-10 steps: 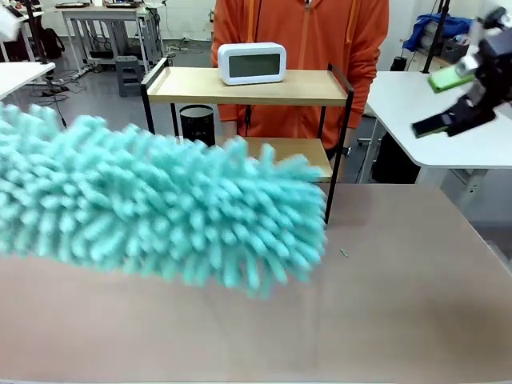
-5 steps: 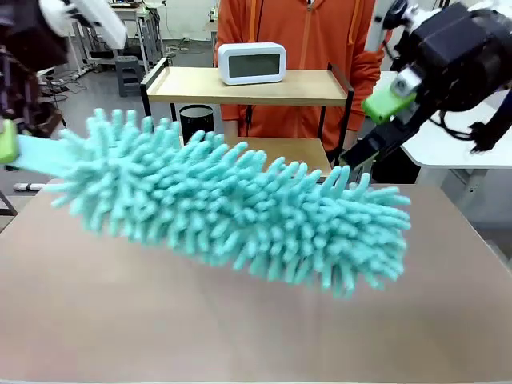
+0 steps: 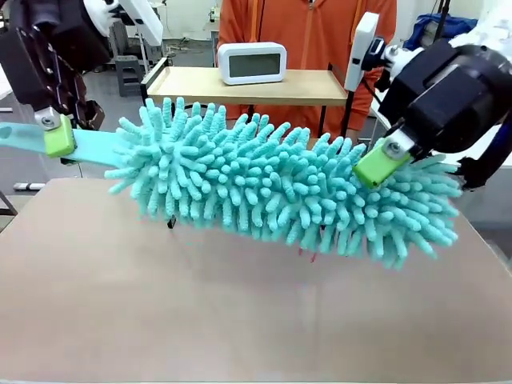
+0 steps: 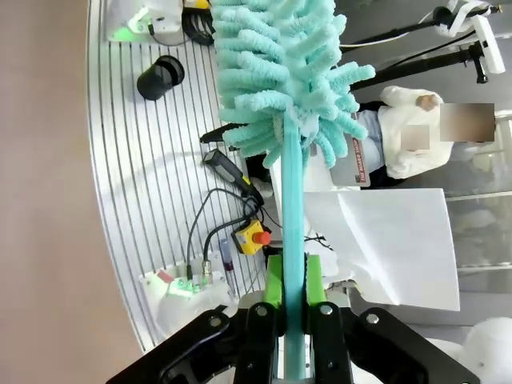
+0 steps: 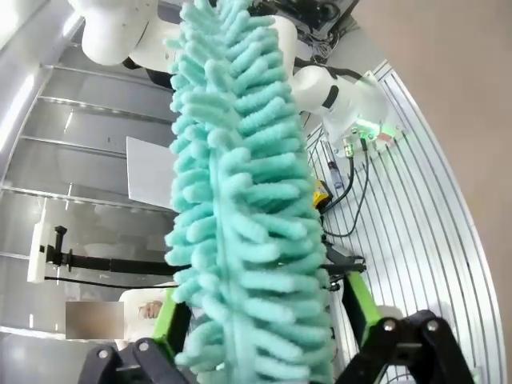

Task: Clean the shelf.
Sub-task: Hand the Duster back to the human.

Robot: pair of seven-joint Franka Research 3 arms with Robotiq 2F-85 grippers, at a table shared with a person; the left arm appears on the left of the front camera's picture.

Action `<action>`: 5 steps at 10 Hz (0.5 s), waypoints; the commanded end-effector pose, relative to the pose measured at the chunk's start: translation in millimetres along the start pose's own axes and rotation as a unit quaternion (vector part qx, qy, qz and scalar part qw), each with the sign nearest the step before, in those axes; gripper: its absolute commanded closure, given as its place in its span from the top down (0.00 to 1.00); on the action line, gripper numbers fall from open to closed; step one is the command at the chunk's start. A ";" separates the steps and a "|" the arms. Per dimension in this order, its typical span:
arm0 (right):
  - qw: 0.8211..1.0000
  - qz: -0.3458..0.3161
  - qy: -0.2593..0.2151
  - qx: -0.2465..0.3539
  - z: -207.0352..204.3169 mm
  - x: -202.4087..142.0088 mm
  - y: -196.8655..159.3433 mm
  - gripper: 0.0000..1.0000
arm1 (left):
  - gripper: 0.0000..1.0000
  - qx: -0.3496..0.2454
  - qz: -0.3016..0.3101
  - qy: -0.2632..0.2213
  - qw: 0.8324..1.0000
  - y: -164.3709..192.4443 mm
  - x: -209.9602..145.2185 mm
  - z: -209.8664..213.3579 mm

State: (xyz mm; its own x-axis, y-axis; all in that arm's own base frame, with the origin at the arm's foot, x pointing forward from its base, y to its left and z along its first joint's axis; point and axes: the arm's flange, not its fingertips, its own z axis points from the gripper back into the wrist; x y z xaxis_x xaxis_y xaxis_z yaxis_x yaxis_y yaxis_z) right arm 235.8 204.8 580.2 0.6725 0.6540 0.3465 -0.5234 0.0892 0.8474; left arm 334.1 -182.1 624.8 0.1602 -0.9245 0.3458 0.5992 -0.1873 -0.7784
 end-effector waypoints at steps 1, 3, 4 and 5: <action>1.000 0.023 -0.003 0.005 -6.0 -1.6 1.5 1.00 | 0.12 -0.002 -0.003 -0.005 1.000 -6.4 5.4 4.5; 1.000 0.026 0.002 -0.001 -4.2 -1.7 0.0 1.00 | 0.12 -0.002 -0.001 -0.003 1.000 -5.2 5.0 4.0; 0.999 0.040 0.018 -0.004 -2.7 -2.6 -0.9 0.67 | 0.12 -0.003 0.000 -0.004 1.000 -5.0 5.7 3.4; 0.999 0.038 0.015 -0.003 -2.1 -3.9 0.0 0.42 | 0.12 -0.002 0.000 -0.003 1.000 -4.7 6.1 3.5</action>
State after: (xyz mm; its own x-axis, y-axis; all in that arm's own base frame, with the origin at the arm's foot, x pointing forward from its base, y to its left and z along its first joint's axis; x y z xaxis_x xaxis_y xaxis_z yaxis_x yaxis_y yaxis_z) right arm 232.4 205.6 579.6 0.6483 0.6637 0.3731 -0.5505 0.0701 0.8319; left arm 333.4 -185.2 624.5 0.1560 -0.9257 0.3447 0.5993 -0.1887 -0.7779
